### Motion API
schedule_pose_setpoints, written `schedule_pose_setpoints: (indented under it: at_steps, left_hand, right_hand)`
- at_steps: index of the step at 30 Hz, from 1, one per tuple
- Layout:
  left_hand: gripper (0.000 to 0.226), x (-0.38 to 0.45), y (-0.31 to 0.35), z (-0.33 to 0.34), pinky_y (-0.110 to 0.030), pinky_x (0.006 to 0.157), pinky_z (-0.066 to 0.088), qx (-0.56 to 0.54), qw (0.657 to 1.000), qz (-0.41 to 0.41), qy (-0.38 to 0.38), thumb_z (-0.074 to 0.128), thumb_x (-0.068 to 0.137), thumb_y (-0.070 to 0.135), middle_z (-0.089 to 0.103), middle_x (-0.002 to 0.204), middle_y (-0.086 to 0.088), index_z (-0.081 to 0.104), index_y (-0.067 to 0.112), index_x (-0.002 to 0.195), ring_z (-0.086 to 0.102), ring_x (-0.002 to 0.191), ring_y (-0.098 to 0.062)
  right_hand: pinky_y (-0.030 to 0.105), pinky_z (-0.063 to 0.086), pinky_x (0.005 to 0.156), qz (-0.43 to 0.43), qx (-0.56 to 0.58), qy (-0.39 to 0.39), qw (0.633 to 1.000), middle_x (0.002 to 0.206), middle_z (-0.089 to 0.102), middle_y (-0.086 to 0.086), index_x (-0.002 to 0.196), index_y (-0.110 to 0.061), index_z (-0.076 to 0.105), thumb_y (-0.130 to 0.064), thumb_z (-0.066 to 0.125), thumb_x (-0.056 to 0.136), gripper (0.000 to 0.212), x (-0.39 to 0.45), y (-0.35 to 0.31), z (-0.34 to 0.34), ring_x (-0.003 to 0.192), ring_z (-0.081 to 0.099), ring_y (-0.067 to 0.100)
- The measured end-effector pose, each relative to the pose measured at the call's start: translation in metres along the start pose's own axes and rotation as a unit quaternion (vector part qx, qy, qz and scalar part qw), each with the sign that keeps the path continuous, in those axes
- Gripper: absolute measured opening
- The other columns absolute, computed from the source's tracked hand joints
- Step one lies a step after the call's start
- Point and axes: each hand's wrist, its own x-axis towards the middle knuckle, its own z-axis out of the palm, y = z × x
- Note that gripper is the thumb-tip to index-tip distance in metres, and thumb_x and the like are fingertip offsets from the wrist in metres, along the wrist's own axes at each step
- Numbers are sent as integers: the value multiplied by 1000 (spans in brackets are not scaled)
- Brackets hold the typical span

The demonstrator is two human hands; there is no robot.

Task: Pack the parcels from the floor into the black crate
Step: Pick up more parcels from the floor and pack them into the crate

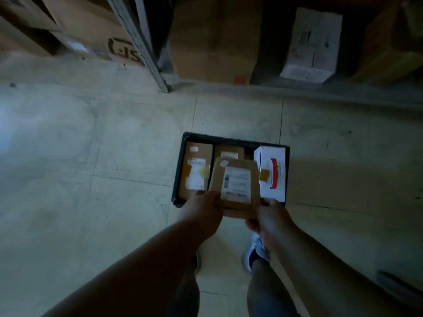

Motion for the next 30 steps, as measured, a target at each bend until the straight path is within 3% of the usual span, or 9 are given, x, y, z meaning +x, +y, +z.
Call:
schedule_pose_setpoints:
  at_steps: [3,7,10,13,17,21,25,28,30]
  left_hand:
    - [38,53,-16,31,-26,75,46,37,998,-11,47,56,92,28,58,129,-3,58,28,129,57,98,-17]
    - [44,109,-37,65,-43,88,55,53,997,-51,35,54,90,33,53,132,-6,54,28,133,60,106,-29]
    - [44,139,-53,83,-43,93,54,65,997,-34,30,55,93,30,37,147,0,49,28,136,54,117,-29]
    - [53,164,-72,101,-39,95,49,118,993,-9,15,59,92,24,30,153,6,42,25,142,49,123,-29]
    - [61,187,-91,114,-42,100,46,189,982,6,-8,62,88,18,25,157,5,41,26,145,43,129,-30]
    - [54,205,-95,113,-40,105,41,156,987,27,11,57,92,17,33,155,9,45,29,143,35,138,-23]
    - [59,210,-84,101,-39,111,34,133,990,8,-46,55,96,20,24,162,6,34,30,151,31,144,-24]
    - [52,188,-68,84,-30,100,38,99,995,18,8,56,96,21,35,157,4,42,30,146,42,138,-22]
    - [45,158,-51,68,-30,93,49,58,996,19,60,57,96,20,49,147,2,50,30,139,56,122,-20]
  right_hand:
    - [33,62,67,-4,-30,9,1000,105,65,8,109,-26,58,-23,51,101,11,58,3,11,91,68,27]
    - [35,63,68,0,-61,25,998,106,61,6,123,-30,53,-24,47,103,21,128,15,29,87,67,26]
    - [34,61,65,-20,-119,42,992,102,64,3,127,-34,50,-28,45,102,26,171,33,40,80,70,24]
    - [41,60,77,-67,-191,63,977,117,62,0,135,-38,44,-25,45,100,38,209,50,52,93,67,25]
    - [46,59,81,-69,-256,29,964,132,56,5,144,-35,40,-18,42,95,52,244,56,65,108,61,33]
    - [48,52,95,-50,-309,18,950,136,55,8,138,-25,49,-33,55,96,43,262,50,74,118,55,33]
    - [43,58,87,-37,-275,-4,961,134,56,4,139,-24,44,-33,62,95,48,255,35,74,94,60,23]
    - [43,59,83,-85,-295,-17,952,139,55,2,148,-26,33,-31,60,96,58,226,18,66,94,58,20]
    - [44,59,85,-124,-317,-26,940,133,59,5,141,-22,40,-31,58,97,49,191,6,56,101,62,24]
